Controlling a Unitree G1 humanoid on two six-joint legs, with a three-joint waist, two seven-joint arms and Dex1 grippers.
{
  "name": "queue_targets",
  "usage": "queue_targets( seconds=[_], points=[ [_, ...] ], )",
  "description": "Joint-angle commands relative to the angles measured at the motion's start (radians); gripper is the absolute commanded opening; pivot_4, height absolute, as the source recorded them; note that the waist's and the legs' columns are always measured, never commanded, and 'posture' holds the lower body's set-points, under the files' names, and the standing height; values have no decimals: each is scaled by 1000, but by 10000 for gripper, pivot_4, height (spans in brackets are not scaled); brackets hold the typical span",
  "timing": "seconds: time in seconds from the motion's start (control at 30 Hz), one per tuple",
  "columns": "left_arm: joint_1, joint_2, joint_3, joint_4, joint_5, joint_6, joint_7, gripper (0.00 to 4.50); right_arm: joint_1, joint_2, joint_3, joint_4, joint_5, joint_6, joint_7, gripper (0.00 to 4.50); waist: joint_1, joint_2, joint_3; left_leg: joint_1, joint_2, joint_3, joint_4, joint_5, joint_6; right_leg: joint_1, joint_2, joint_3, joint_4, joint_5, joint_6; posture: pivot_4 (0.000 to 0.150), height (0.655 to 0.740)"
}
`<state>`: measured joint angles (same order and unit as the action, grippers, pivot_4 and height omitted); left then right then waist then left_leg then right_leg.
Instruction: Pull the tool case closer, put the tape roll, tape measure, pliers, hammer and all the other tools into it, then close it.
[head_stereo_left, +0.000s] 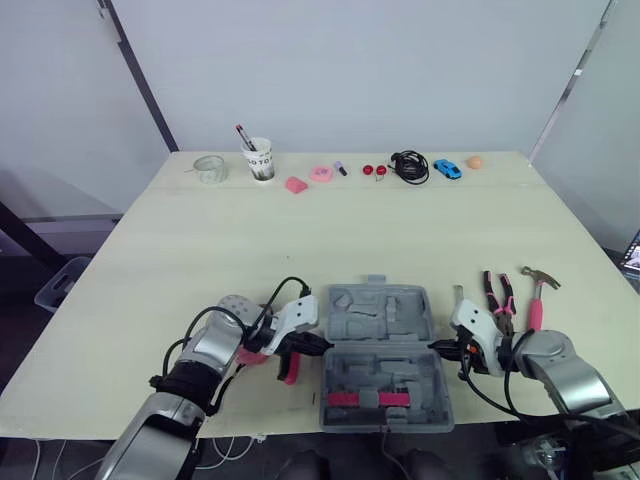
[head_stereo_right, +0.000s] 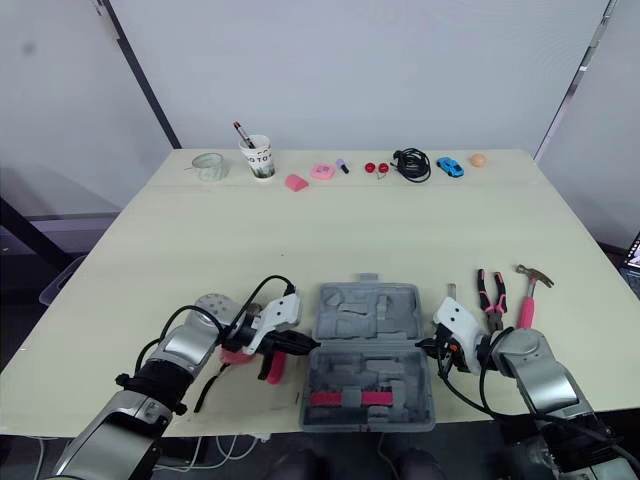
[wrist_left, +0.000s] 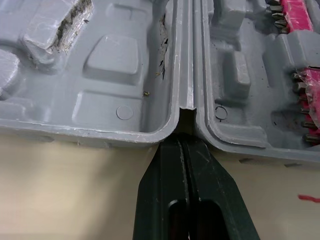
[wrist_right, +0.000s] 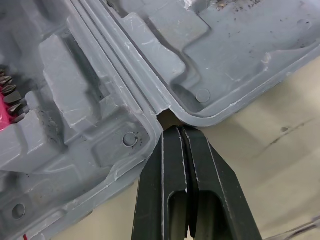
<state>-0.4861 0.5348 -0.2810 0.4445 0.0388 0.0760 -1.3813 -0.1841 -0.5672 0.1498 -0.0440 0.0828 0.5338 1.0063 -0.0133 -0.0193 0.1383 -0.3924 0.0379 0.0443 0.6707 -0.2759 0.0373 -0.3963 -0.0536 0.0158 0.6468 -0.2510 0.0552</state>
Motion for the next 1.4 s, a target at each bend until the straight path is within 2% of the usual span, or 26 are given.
queue_targets(
  seconds=[0.03,0.53,1.4],
  points=[
    [19,2,-29,-34,-12,-9,-19,336,1,15,23,-51,31,-5,-7,0,1,0,0,0,0,0,0,0,0,0,0,0,0,0,0,1500,7400],
    [30,51,-71,-43,7,-59,-44,336,41,14,44,-112,52,29,-20,0,0,0,0,0,0,0,0,0,0,0,0,0,0,0,0,1500,7400],
    [74,89,-113,-134,0,-30,-86,336,75,-30,62,-161,92,75,-15,0,3,0,0,0,0,0,0,0,0,0,0,0,0,0,0,1500,7400]
  ],
)
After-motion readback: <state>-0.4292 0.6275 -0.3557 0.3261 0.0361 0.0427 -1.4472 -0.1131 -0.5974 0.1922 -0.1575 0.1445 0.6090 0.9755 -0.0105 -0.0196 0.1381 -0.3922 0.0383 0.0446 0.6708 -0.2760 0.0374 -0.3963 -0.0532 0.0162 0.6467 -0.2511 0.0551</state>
